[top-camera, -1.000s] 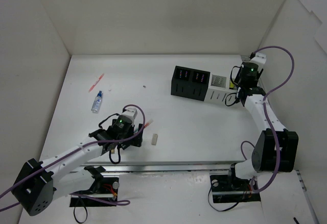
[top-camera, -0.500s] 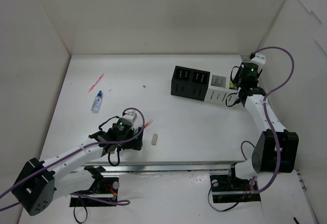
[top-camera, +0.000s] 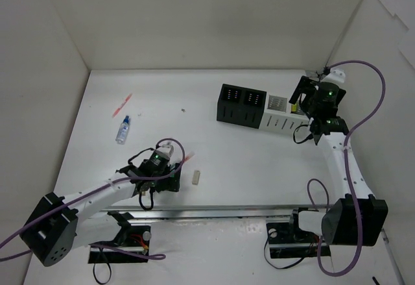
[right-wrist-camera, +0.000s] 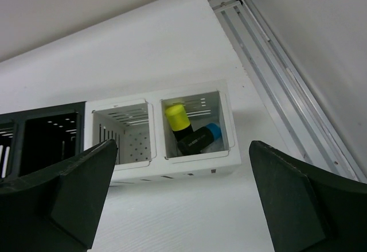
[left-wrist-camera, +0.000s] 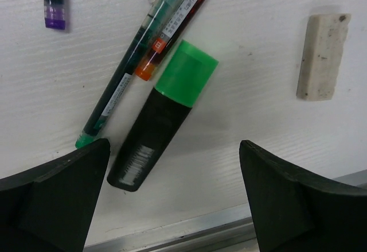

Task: Sort the stationery into containers
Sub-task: Pick up the stationery from the center of the board.

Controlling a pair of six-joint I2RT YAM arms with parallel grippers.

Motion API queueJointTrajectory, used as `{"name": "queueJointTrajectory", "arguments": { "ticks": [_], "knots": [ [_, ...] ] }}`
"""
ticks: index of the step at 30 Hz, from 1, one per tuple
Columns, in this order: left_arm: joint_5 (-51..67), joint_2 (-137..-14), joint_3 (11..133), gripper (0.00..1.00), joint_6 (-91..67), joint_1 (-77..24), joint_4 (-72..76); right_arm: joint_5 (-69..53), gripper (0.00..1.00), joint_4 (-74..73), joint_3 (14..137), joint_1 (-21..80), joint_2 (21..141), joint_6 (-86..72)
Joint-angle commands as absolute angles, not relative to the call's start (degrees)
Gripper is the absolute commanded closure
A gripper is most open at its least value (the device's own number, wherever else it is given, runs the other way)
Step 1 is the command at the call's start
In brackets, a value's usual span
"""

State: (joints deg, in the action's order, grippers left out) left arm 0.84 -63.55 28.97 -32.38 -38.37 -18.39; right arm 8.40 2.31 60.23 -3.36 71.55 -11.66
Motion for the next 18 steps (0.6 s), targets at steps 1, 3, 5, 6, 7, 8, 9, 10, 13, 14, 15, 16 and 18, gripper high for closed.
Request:
{"name": "queueJointTrajectory", "arguments": {
  "ticks": [1, 3, 5, 6, 7, 8, 9, 10, 13, 14, 15, 16, 18],
  "knots": [
    [1.0, -66.0, 30.0, 0.09, -33.8, -38.0, -17.7, 4.7, 0.02, 3.8, 60.3, -3.7, 68.6, -12.7],
    [0.9, -67.5, 31.5, 0.10, -33.6, -38.0, -17.5, 3.7, 0.02, 3.4, 60.1, -3.4, 67.9, -12.7],
    [1.1, -68.7, 31.8, 0.13, -32.8, -38.0, -16.8, 3.4, 0.02, 3.3, 60.0, -3.4, 67.2, -12.9],
    [1.8, -69.2, 31.9, 0.20, -32.5, -38.0, -16.6, 3.4, 0.02, 3.3, 59.9, -3.5, 67.0, -12.9],
    [2.0, -69.6, 31.9, 0.25, -32.5, -38.0, -16.8, 3.6, 0.02, 3.2, 59.8, -3.5, 66.4, -12.9],
    [2.1, -70.3, 31.9, 0.29, -32.5, -38.0, -16.9, 3.8, 0.02, 3.2, 59.6, -3.5, 66.0, -12.9],
    [2.5, -70.6, 31.9, 0.37, -32.5, -39.0, -16.8, 4.1, 0.02, 3.2, 59.5, -3.4, 65.7, -13.3],
    [2.4, -70.8, 31.8, 0.40, -32.6, -40.7, -16.8, 4.7, 0.02, 3.1, 59.3, -3.6, 65.0, -13.6],
    [2.2, -71.9, 31.7, 0.60, -33.5, -41.8, -17.8, 5.2, 0.02, 2.8, 58.8, -3.5, 63.4, -14.3],
    [2.0, -72.2, 31.7, 0.64, -33.7, -42.4, -18.0, 5.1, 0.02, 2.6, 58.6, -3.4, 63.0, -14.6],
    [1.9, -72.3, 31.7, 0.73, -33.9, -42.4, -18.2, 5.2, 0.02, 2.5, 58.5, -3.3, 62.3, -14.8],
    [1.8, -72.7, 31.8, 0.75, -34.2, -43.1, -18.3, 5.4, 0.02, 2.5, 58.4, -3.4, 61.3, -15.0],
    [1.1, -73.6, 32.3, 0.78, -34.5, -43.8, -18.5, 5.4, 0.02, 2.0, 57.7, -3.3, 60.0, -15.3]
  ]
}}
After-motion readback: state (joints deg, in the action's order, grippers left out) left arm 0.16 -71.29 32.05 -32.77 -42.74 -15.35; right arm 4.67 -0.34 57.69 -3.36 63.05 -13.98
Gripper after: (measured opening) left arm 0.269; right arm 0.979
